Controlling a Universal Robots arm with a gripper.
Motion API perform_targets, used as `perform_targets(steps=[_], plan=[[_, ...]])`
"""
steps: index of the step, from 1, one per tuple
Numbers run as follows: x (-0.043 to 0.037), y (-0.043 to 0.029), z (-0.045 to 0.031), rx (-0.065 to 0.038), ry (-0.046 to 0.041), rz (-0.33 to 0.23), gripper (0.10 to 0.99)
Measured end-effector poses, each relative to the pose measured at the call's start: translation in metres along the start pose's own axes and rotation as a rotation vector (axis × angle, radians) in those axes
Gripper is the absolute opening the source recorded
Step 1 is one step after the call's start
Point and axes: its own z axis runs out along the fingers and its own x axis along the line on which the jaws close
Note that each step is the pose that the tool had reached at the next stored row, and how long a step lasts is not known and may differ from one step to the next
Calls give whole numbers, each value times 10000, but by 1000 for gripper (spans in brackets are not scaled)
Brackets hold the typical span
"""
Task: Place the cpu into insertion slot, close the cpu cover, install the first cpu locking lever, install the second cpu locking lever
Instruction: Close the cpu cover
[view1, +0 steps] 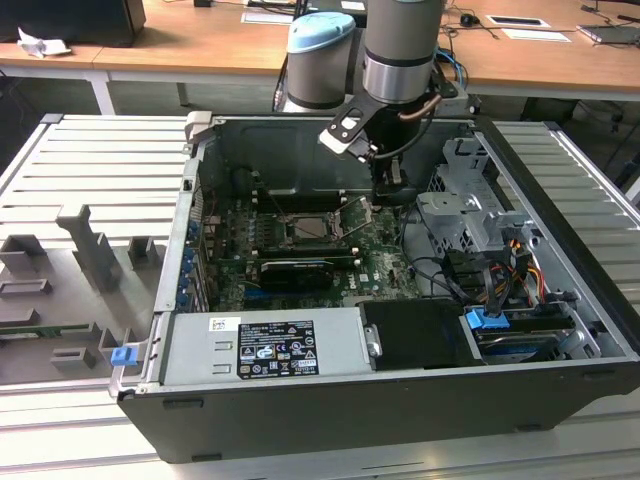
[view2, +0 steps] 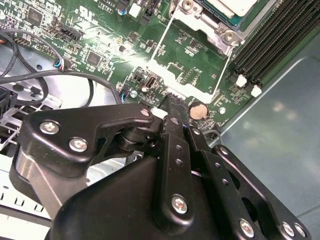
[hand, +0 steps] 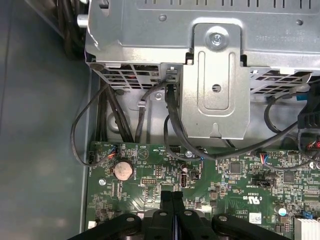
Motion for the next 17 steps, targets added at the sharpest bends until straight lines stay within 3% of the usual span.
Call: perform_targets(steps=[7, 11, 17], plan=[[-1, 31, 11, 0, 2, 0, 106], [-4, 53, 81, 9, 1, 0, 106], [-4, 53, 89, 311, 11, 8, 106]])
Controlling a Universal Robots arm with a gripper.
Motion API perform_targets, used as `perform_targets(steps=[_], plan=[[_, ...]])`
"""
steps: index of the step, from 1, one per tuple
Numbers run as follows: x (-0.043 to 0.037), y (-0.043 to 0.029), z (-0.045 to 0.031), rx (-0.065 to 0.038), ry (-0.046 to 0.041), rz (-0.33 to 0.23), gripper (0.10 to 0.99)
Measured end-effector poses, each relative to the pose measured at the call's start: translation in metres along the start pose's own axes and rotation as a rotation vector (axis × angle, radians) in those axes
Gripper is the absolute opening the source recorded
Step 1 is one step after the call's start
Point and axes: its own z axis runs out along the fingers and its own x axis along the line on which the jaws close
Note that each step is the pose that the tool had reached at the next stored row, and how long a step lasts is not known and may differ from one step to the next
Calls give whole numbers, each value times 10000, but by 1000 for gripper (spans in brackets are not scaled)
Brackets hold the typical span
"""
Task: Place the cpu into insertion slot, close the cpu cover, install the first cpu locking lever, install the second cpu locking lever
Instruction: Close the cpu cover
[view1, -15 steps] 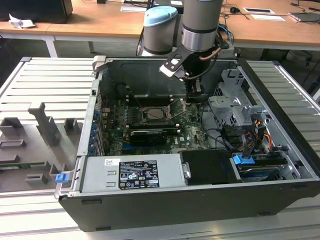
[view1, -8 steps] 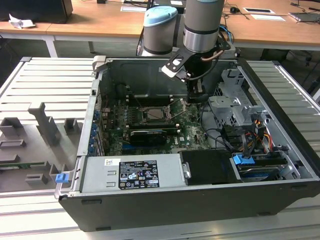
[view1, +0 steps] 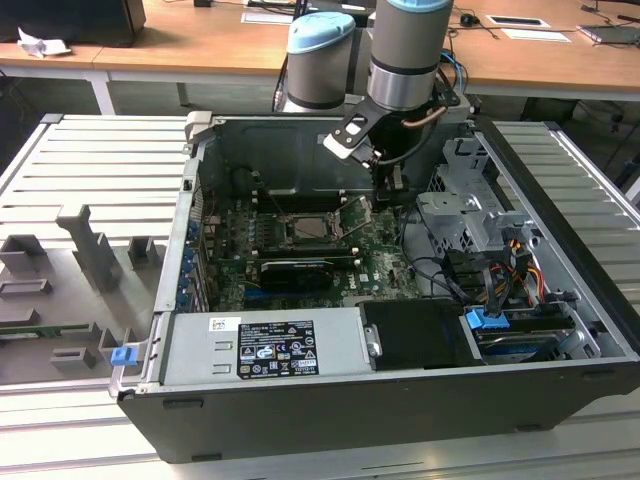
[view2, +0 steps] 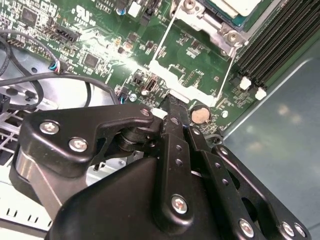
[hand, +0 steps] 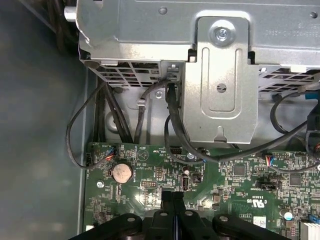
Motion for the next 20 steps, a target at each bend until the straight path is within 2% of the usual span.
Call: perform_targets(steps=[3, 6, 13, 20], plan=[[1, -1, -22, 96, 4, 5, 106], [1, -20, -26, 100, 4, 3, 106], [5, -132, -32, 99, 5, 3, 106], [7, -162, -34, 99, 4, 3, 106]])
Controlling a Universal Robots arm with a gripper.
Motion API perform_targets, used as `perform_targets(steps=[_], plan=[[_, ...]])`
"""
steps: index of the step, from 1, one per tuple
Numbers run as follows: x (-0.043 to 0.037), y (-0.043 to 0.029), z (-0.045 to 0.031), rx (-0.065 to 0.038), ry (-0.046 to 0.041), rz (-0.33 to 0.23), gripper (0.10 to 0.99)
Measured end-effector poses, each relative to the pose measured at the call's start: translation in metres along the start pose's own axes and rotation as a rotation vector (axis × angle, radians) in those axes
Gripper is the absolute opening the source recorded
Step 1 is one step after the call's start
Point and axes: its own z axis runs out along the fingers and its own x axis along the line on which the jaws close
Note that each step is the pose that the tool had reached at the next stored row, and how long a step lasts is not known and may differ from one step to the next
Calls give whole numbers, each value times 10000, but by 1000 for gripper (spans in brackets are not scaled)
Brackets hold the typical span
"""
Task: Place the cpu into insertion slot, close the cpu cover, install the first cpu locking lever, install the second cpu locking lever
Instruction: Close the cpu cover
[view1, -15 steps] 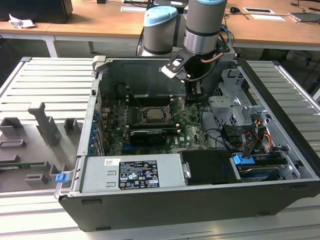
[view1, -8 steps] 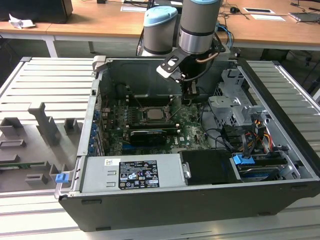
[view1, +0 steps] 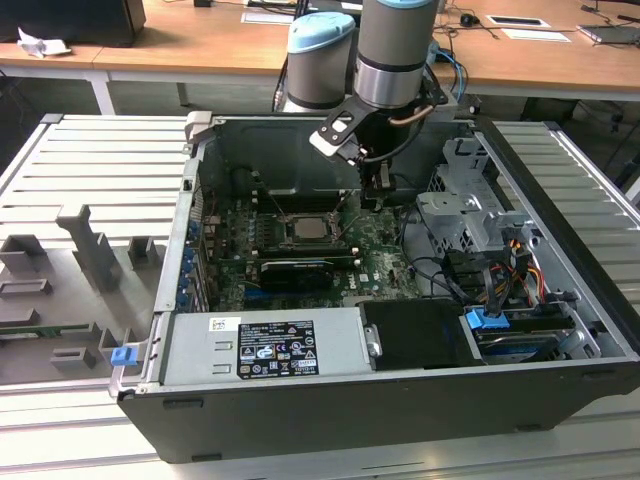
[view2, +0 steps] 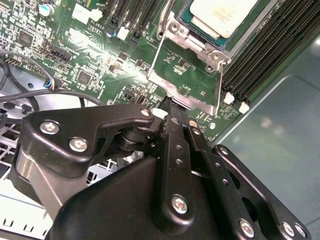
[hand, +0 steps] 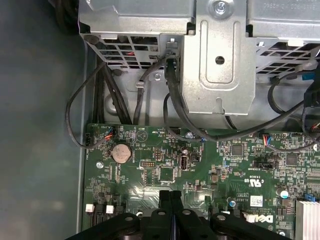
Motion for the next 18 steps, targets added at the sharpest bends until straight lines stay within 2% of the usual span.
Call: perform_targets(steps=[4, 18], plan=[[1, -24, -1, 0, 0, 1, 106], [8, -212, -7, -2, 0, 0, 106]])
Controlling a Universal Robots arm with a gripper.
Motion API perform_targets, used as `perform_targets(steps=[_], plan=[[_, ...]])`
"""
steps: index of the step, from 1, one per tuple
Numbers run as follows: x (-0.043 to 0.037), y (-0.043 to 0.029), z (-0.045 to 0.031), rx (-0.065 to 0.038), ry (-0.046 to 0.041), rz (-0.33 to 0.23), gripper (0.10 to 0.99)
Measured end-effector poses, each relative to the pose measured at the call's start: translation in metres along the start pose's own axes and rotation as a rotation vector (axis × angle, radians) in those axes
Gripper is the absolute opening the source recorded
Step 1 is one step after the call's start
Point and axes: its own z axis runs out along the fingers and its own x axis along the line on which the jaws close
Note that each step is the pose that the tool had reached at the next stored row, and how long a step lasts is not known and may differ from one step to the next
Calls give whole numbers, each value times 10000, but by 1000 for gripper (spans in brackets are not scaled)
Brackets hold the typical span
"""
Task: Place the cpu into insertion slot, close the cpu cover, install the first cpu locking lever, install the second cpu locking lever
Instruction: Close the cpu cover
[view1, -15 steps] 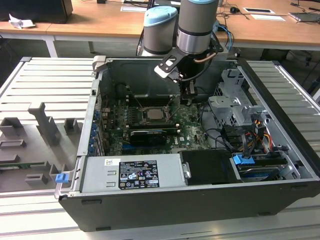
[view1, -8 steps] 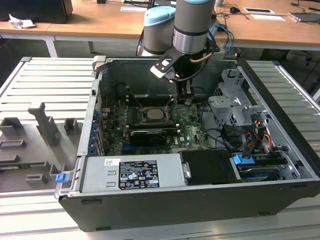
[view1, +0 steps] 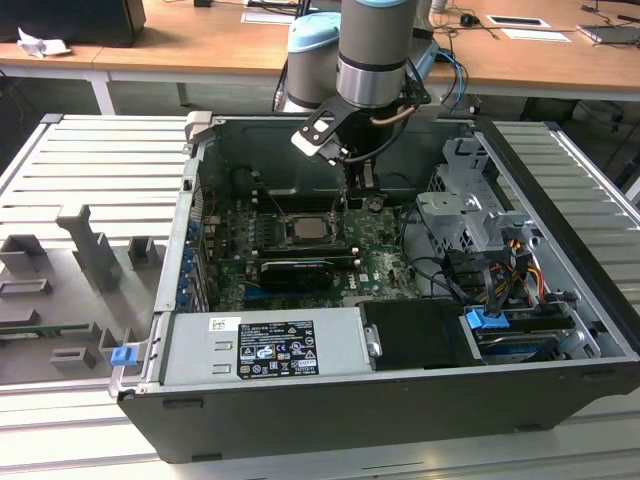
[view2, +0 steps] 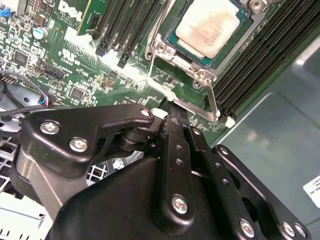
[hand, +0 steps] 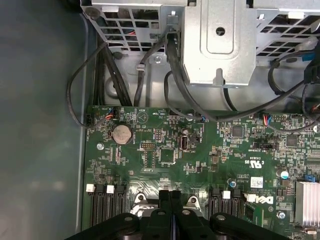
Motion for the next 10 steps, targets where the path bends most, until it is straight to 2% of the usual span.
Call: perform_targets(steps=[8, 10], plan=[[3, -82, 1, 0, 0, 0, 106], [5, -135, 8, -2, 2, 1, 106]])
